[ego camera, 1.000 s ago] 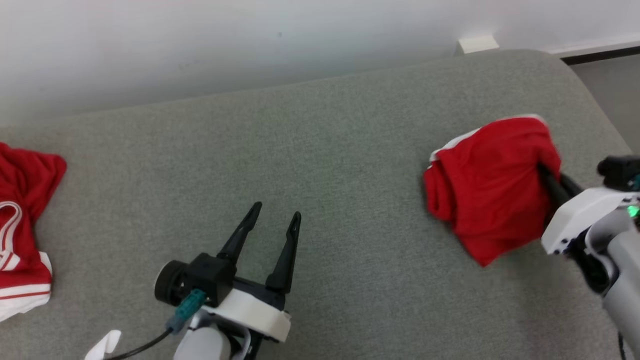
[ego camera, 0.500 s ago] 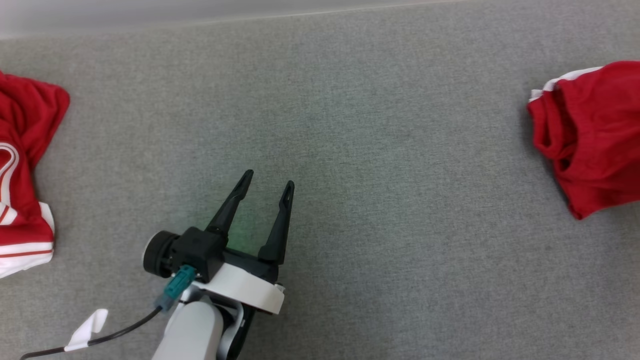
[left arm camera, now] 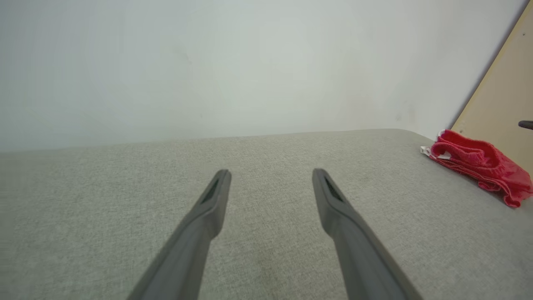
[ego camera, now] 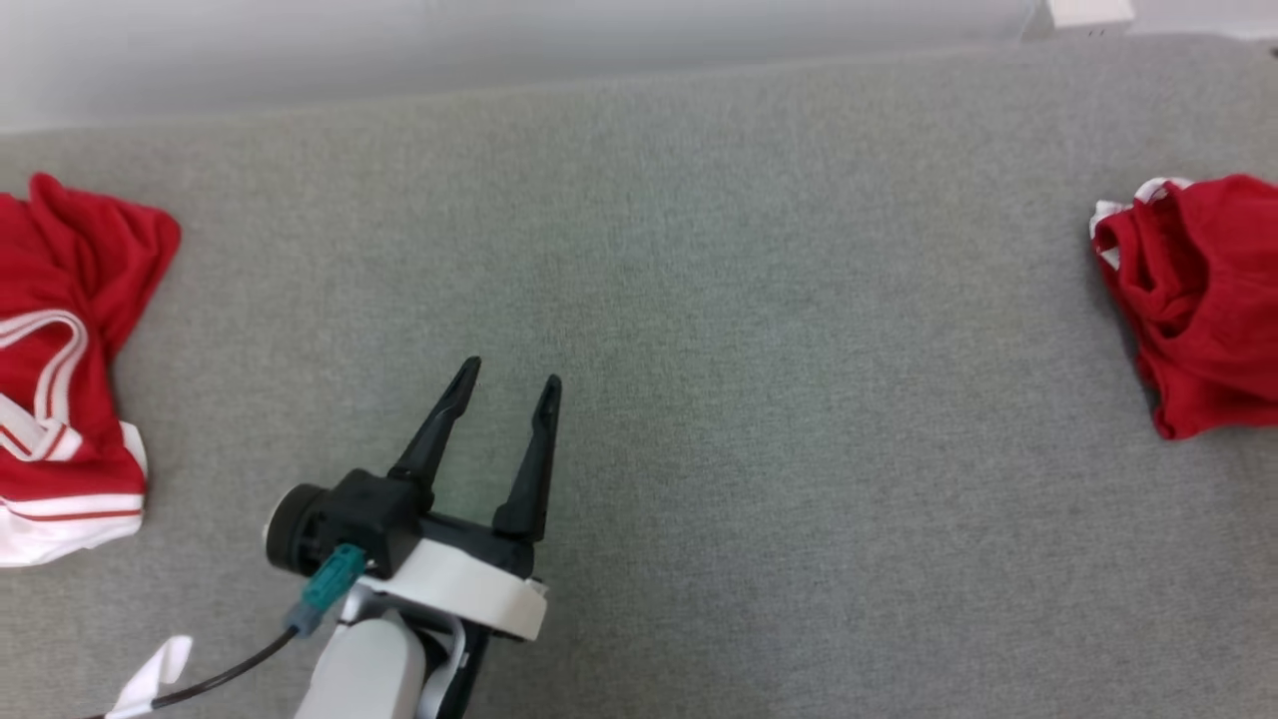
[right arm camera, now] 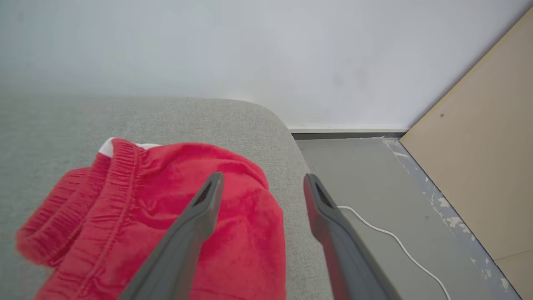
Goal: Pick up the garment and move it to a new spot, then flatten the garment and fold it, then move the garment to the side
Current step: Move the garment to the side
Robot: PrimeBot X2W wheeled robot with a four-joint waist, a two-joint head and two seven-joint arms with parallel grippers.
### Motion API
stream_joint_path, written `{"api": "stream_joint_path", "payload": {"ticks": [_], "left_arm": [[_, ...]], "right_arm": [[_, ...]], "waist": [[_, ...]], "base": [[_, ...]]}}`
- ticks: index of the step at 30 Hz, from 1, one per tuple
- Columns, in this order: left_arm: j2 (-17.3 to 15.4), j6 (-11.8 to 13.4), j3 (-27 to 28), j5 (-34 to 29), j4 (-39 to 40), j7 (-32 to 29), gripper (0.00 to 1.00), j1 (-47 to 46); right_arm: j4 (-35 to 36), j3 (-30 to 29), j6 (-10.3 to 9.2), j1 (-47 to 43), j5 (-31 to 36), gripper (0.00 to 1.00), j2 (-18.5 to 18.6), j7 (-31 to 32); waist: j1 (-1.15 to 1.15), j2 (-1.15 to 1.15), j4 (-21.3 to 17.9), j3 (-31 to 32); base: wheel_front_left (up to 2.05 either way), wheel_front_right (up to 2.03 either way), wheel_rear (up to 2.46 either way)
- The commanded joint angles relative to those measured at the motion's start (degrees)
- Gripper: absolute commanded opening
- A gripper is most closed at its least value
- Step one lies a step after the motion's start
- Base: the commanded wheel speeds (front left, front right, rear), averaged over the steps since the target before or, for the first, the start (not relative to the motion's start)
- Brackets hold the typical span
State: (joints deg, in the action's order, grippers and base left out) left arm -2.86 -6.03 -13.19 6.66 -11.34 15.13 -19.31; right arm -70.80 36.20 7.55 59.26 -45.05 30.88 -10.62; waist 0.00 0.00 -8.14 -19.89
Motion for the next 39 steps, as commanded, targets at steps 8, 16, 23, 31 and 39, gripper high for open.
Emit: {"api": "stream_joint_path", "payload": {"ticks": [8, 16, 23, 31, 39], "left_arm": [[-0.5, 1.4, 6.5, 1.4, 1.5, 0.0, 1.00, 5.3], [-1.0, 1.5, 12.1, 1.3, 0.5, 0.0, 1.00, 11.1], [-0.6, 1.4, 14.8, 2.1, 0.2, 0.0, 1.00, 15.2], [-0.2, 1.8, 15.7, 2.6, 1.9, 0.0, 1.00, 19.6], [-0.2, 3.1, 13.4, 4.0, 2.6, 0.0, 1.00, 22.7]], "right_arm": [[10.9, -0.3, -0.13, -1.5, 0.1, 1.00, -1.5, -4.5], [29.8, -11.6, -0.13, -16.3, 2.2, 1.00, -4.7, -4.5], [44.8, -21.6, -0.13, -35.2, 13.1, 1.00, -12.7, -4.5], [56.1, -26.4, -0.13, -51.1, 20.5, 1.00, -20.6, -4.5], [62.0, -27.9, -0.13, -59.9, 23.6, 1.00, -24.9, -4.5]], "waist": [[0.00, 0.00, 0.0, 10.2], [0.00, 0.00, 0.8, 18.9], [0.00, 0.00, 1.7, 21.3], [0.00, 0.00, 2.3, 22.6], [0.00, 0.00, 3.3, 23.4]], "base": [[0.00, 0.00, 0.00], [0.00, 0.00, 0.00], [0.00, 0.00, 0.00], [0.00, 0.00, 0.00], [0.00, 0.00, 0.00]]}}
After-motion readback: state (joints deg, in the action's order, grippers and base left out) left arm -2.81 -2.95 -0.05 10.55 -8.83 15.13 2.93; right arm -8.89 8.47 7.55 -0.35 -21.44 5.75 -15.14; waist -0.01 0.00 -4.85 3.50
